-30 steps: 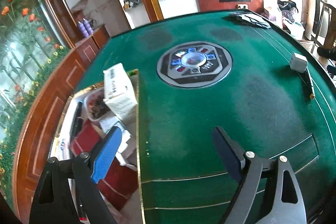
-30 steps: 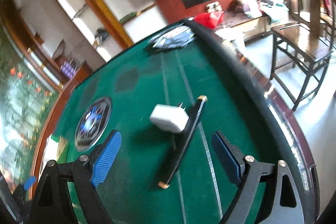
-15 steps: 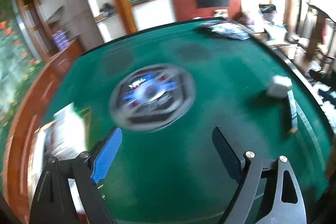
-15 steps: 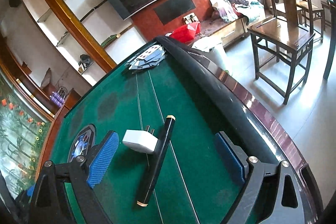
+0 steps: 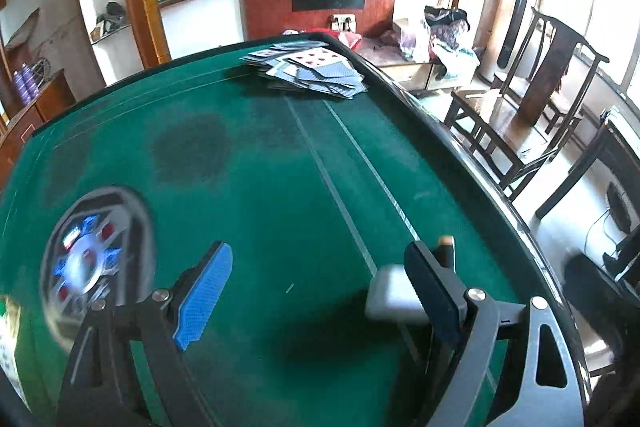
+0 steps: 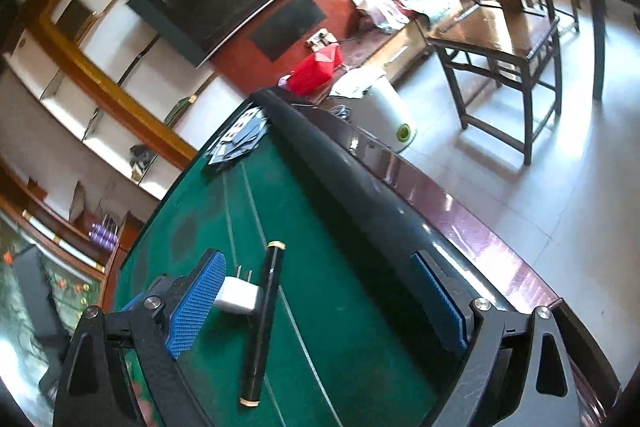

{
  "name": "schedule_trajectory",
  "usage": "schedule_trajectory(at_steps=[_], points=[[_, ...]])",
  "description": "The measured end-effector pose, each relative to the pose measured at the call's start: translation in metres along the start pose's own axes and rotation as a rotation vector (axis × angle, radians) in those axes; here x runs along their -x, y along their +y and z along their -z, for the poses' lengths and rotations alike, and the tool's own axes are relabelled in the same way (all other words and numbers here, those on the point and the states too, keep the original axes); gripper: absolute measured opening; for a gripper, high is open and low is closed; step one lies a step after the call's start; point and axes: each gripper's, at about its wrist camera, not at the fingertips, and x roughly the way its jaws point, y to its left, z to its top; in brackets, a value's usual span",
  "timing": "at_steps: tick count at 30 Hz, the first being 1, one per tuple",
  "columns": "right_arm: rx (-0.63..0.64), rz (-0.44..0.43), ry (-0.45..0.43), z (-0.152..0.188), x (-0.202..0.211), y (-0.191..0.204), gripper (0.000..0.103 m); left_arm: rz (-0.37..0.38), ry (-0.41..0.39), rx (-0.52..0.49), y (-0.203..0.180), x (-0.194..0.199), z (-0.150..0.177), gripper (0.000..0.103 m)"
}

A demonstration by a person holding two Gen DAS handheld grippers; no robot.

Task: Organize objects
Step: 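Grasp the white plug adapter with the left gripper and lift it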

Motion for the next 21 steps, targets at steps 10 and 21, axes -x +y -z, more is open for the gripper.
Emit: schedule_trajectory(at_steps=[10,21], points=[[0.058,0.011,-0.018,0.002,0.004,0.012,0.096,0.071,0.182,-0.325,-0.039,-0.022,0.036,0.087],[0.087,-0.007,0.023,0.007,-0.003,0.016,0.096,0.087,0.039,-0.1,0.015,0.021,0.045,0.087]])
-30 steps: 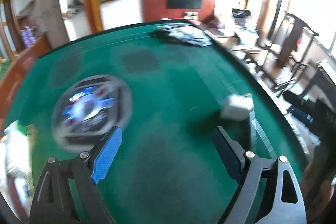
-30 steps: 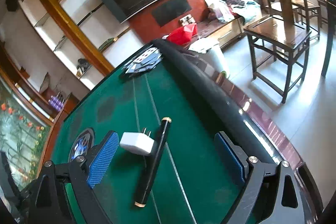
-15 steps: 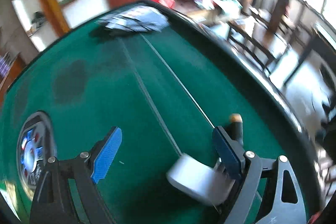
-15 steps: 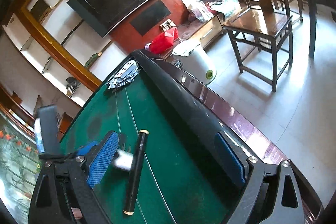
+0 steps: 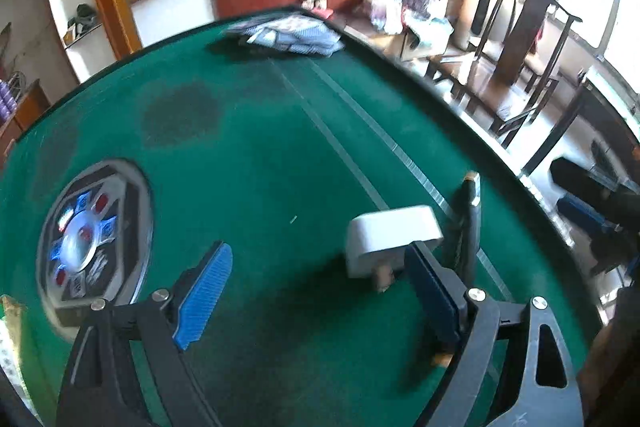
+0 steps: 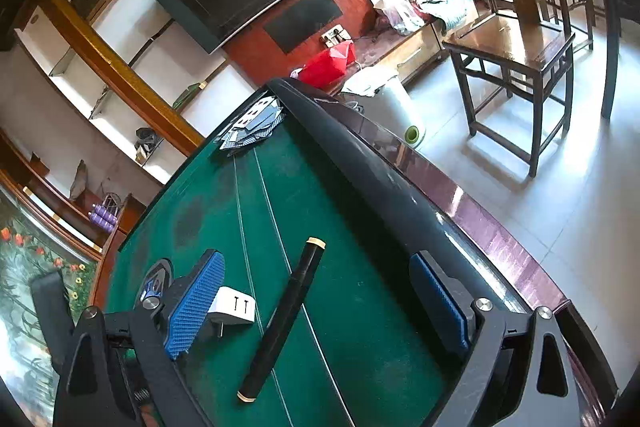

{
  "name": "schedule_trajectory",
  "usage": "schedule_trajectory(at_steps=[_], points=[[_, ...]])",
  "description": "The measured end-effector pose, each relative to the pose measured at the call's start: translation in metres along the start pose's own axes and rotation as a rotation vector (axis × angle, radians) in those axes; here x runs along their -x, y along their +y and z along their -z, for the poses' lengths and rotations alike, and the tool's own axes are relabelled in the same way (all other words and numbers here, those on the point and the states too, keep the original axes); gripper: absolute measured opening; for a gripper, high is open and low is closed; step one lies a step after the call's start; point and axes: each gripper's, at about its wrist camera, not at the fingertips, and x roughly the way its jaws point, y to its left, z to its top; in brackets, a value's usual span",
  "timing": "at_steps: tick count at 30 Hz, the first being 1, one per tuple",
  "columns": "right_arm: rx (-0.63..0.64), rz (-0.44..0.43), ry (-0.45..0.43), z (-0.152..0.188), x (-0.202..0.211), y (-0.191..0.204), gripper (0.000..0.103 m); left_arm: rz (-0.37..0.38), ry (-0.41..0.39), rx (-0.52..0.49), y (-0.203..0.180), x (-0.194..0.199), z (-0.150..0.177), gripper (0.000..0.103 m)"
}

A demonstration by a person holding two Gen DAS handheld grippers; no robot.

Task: Organize objects
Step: 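Grasp the white plug adapter with the left gripper and lift it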

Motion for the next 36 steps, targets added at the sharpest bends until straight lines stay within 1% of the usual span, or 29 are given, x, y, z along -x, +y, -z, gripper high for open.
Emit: schedule_trajectory(at_steps=[3,4,6,7,8,9,11,12,14,16,17,19,21,22,23,24,26,28,30,31,33,36], points=[[-0.01,0.012,0.007,0.0,-0.002,-0.003,0.096,-0.034,-0.061,-0.131,-0.018,-0.002,-0.001,0.087],[-0.016,0.013,0.01,0.0,-0.003,-0.005,0.096,-0.049,-0.081,-0.197,-0.027,-0.003,0.0,0.088],[-0.026,0.014,0.018,0.0,-0.005,-0.006,0.096,-0.1,-0.092,-0.317,-0.039,-0.011,0.001,0.088],[-0.026,0.013,0.022,0.0,-0.006,-0.006,0.096,-0.096,-0.091,-0.338,-0.042,-0.014,-0.001,0.088],[-0.023,0.015,0.023,0.0,-0.006,-0.006,0.097,-0.076,-0.084,-0.344,-0.044,-0.016,-0.003,0.088],[-0.019,0.018,0.023,0.0,-0.006,-0.004,0.097,-0.037,-0.059,-0.336,-0.045,-0.022,-0.006,0.089],[-0.009,0.019,0.022,0.001,-0.006,-0.003,0.096,0.001,-0.022,-0.323,-0.047,-0.029,-0.009,0.089],[-0.005,0.021,0.022,0.001,-0.006,-0.002,0.097,-0.001,-0.003,-0.322,-0.049,-0.036,-0.011,0.089],[-0.005,0.022,0.025,0.001,-0.007,-0.002,0.097,-0.009,-0.019,-0.305,-0.049,-0.04,-0.012,0.089],[-0.008,0.025,0.031,0.001,-0.008,-0.003,0.097,-0.005,-0.031,-0.245,-0.042,-0.041,-0.015,0.089],[-0.01,0.024,0.034,0.001,-0.009,-0.004,0.097,-0.018,-0.022,-0.234,-0.04,-0.048,-0.017,0.09],[-0.01,0.021,0.043,0.001,-0.011,-0.004,0.097,-0.001,-0.014,-0.201,-0.034,-0.055,-0.019,0.089],[-0.005,0.021,0.044,0.001,-0.011,-0.003,0.097,0.036,0.004,-0.163,-0.028,-0.056,-0.02,0.078],[-0.003,0.02,0.043,0.001,-0.011,-0.002,0.097,0.067,0.014,-0.133,-0.024,-0.055,-0.021,0.058],[0.001,0.023,0.044,0.001,-0.012,-0.002,0.097,0.06,0.018,-0.114,-0.022,-0.054,-0.022,0.041],[0.005,0.028,0.047,0.001,-0.012,-0.001,0.097,0.044,0.023,-0.106,-0.021,-0.053,-0.023,0.038],[0.008,0.032,0.054,0.002,-0.014,-0.001,0.097,0.035,0.039,-0.099,-0.018,-0.051,-0.021,0.038],[0.01,0.038,0.057,0.002,-0.015,-0.001,0.097,0.017,0.036,-0.098,-0.016,-0.046,-0.016,0.038],[0.013,0.044,0.059,0.002,-0.016,-0.001,0.097,0.01,0.038,-0.075,-0.01,-0.039,-0.01,0.038],[0.02,0.048,0.065,0.003,-0.018,-0.001,0.097,0.008,0.034,-0.058,-0.005,-0.032,-0.005,0.038],[0.032,0.049,0.078,0.004,-0.021,0.001,0.096,-0.024,0.019,-0.033,0.005,-0.016,0.007,0.038],[0.063,0.057,0.096,0.006,-0.026,0.006,0.096,-0.039,0.001,0.021,0.02,0.008,0.024,0.038]])
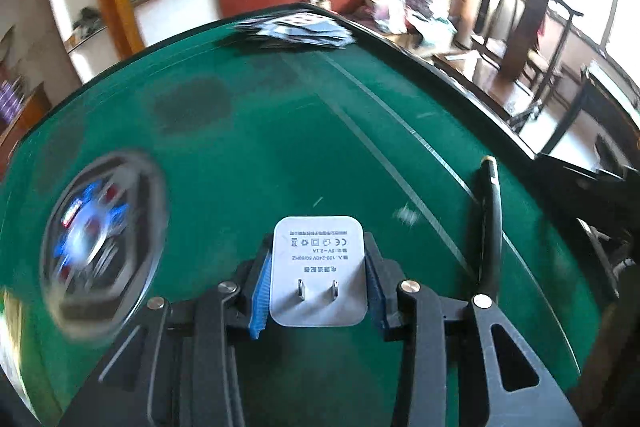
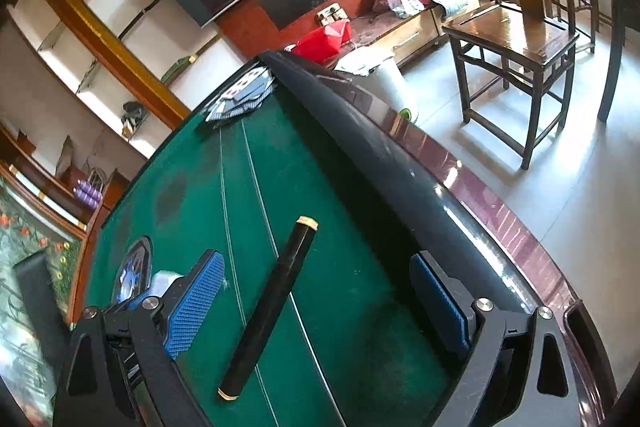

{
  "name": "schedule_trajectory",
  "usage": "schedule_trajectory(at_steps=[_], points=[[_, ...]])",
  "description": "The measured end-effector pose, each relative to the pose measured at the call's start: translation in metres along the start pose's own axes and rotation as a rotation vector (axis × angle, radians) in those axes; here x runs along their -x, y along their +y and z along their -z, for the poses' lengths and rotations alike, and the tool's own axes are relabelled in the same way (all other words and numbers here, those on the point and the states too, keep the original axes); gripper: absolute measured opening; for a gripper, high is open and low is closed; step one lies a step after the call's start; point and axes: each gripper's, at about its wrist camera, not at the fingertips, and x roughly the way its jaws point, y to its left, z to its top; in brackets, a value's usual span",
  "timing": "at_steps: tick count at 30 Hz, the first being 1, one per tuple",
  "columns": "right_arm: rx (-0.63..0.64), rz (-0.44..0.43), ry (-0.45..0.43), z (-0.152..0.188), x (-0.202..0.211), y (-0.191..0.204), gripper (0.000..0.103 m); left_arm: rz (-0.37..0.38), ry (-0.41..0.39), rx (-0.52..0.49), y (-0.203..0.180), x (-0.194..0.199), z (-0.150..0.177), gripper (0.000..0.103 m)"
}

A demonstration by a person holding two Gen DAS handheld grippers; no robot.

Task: Organize objects
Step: 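Grasp the white plug adapter with the left gripper and lift it, then grasp the black yellow-capped marker with right while left holds the plug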

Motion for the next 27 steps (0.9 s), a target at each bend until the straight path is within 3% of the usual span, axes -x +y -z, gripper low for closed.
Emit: schedule_trajectory(at_steps=[6,13,18,20,23,25,27], points=[[0.047,0.019,0.038,0.005,-0.009,0.007,0.096,-0.067,-0.066,0.097,0.034,0.065,0.05,0.038],[0.14,0.082,0.08,0.018,-0.012,0.027,0.097,-0.108,-0.1,0.191,0.068,0.109,0.093,0.038],[0.358,0.289,0.118,0.04,-0.03,0.062,0.097,-0.139,-0.113,0.232,0.088,0.121,0.116,0.039],[0.431,0.332,0.105,0.046,-0.034,0.071,0.095,-0.145,-0.118,0.248,0.094,0.125,0.124,0.039],[0.437,0.347,0.101,0.047,-0.031,0.077,0.083,-0.154,-0.13,0.261,0.102,0.134,0.135,0.039],[0.414,0.313,0.123,0.047,-0.029,0.079,0.061,-0.153,-0.144,0.268,0.106,0.14,0.14,0.039],[0.427,0.311,0.128,0.049,-0.028,0.084,0.048,-0.156,-0.156,0.268,0.108,0.146,0.145,0.039]])
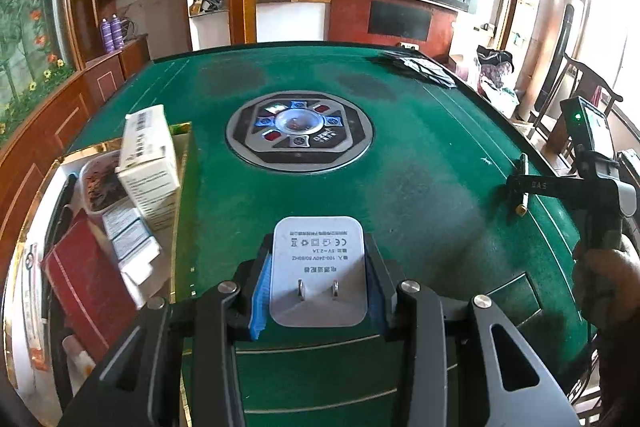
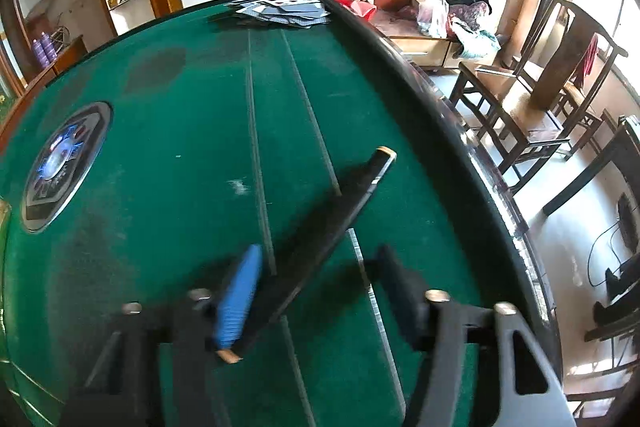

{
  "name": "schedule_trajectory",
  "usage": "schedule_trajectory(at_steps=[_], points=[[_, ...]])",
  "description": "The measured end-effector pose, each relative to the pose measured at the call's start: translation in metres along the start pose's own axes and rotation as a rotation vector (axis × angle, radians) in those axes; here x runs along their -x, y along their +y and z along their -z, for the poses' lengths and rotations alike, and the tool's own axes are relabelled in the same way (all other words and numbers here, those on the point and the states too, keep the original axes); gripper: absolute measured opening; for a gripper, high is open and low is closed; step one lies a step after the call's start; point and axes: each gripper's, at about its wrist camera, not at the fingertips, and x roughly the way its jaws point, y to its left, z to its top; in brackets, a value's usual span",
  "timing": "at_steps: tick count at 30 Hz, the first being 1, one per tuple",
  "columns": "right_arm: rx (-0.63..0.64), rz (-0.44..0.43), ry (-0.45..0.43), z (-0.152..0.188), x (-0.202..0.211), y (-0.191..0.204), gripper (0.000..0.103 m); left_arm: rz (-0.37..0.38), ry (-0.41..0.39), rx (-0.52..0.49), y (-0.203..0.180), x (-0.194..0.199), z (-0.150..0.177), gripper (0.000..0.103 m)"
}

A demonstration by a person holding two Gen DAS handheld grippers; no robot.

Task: Organize objects
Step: 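Grasp the black yellow-capped marker with right while left holds the plug, then carry the plug with left and the marker with right over the tray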

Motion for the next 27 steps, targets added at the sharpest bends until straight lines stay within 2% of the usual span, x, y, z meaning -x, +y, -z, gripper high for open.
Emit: schedule_trajectory(at_steps=[1,2,4,6,10,17,23,27], points=[[0.003,-0.005,0.001,0.001,0.001,0.003,0.039,0.002,-0.005,0.0,0.001,0.003,0.002,0.039],[0.002,-0.005,0.003,0.002,0.003,0.004,0.037,0.003,-0.008,0.0,0.001,0.004,0.002,0.039],[-0.004,-0.015,0.007,0.003,0.004,0.005,0.023,0.006,-0.013,0.005,0.003,0.009,0.004,0.039],[-0.017,-0.035,0.014,0.004,0.005,0.005,0.016,0.007,-0.016,0.012,0.006,0.011,0.005,0.039],[-0.048,-0.086,0.019,0.007,0.007,0.0,0.016,0.009,-0.02,0.029,0.009,0.014,0.007,0.039],[-0.12,-0.246,0.021,0.015,0.024,-0.008,0.016,0.003,-0.026,0.03,0.011,0.019,0.006,0.039],[-0.088,-0.358,-0.003,0.014,0.046,0.019,0.016,-0.029,-0.041,0.045,0.018,0.027,0.005,0.039],[-0.033,-0.409,-0.012,0.015,0.059,0.048,0.016,-0.049,-0.054,0.089,0.038,0.039,0.007,0.039]])
